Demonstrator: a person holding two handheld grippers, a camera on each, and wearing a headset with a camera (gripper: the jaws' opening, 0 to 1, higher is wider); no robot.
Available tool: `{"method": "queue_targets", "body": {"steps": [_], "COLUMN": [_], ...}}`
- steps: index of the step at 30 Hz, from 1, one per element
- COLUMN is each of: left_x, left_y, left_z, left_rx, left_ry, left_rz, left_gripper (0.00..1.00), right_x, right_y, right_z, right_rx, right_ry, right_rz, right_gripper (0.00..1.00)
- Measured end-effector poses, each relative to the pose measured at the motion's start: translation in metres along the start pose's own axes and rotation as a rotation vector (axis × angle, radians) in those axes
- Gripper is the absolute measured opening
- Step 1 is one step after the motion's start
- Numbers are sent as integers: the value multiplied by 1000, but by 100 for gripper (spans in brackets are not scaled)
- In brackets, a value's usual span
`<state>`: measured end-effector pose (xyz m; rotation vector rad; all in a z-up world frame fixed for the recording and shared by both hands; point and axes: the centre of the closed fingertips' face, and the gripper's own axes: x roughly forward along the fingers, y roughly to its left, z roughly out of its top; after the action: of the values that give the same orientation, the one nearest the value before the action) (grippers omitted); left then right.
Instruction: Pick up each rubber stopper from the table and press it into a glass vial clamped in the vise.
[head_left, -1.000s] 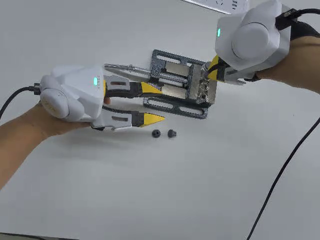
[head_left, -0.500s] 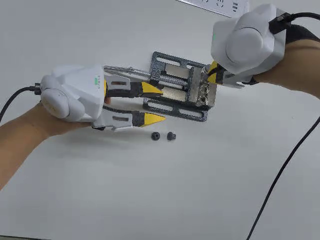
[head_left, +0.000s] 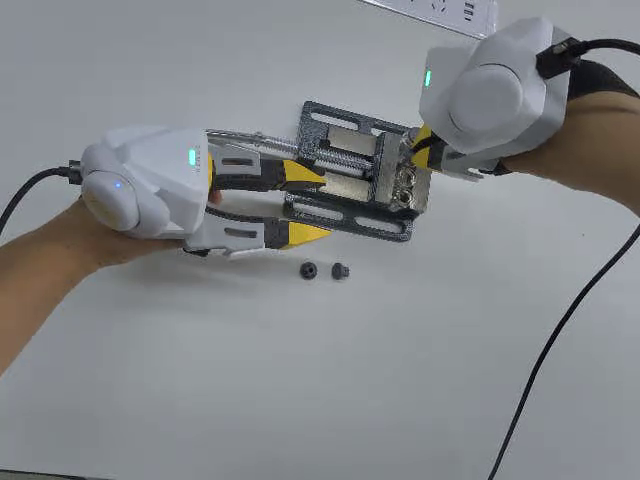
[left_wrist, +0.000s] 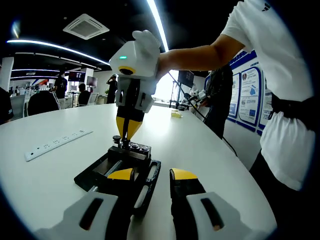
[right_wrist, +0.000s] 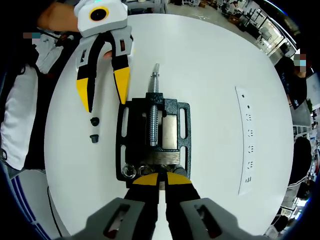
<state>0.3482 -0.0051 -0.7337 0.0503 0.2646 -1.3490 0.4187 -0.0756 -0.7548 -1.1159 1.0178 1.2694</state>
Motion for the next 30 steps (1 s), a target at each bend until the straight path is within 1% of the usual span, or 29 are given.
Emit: {"method": "queue_targets", "body": {"steps": [4, 7, 12, 21, 24, 25, 28, 30], "left_x": [2, 2, 3, 5, 4, 4, 3, 2], "left_y": [1, 2, 2, -3, -5, -6, -8, -9], "left_z": [3, 4, 3, 4, 3, 3, 2, 2], "left_rx": [5, 5, 6, 12, 13, 14, 14, 13], "left_ry": [-5, -10, -4, 3, 7, 10, 14, 17], "left_rz": [-1, 4, -1, -12, -13, -16, -15, -15], "left_gripper": [25, 25, 25, 25, 25, 25, 25, 25], "right_x": [1, 1, 0, -4, -4, -4, -5, -5], "right_y": [-1, -1, -1, 1, 0, -1, -2, -3], "right_z": [1, 0, 0, 2, 1, 1, 1, -1], "right_rx": [-7, 0, 3, -5, -3, 19, 47, 50], "right_ry": [17, 10, 2, 0, -7, -15, -40, -54], "right_rz": [-3, -3, -5, -23, -18, -13, -7, -7], "right_gripper": [3, 3, 3, 4, 4, 4, 4, 4]}}
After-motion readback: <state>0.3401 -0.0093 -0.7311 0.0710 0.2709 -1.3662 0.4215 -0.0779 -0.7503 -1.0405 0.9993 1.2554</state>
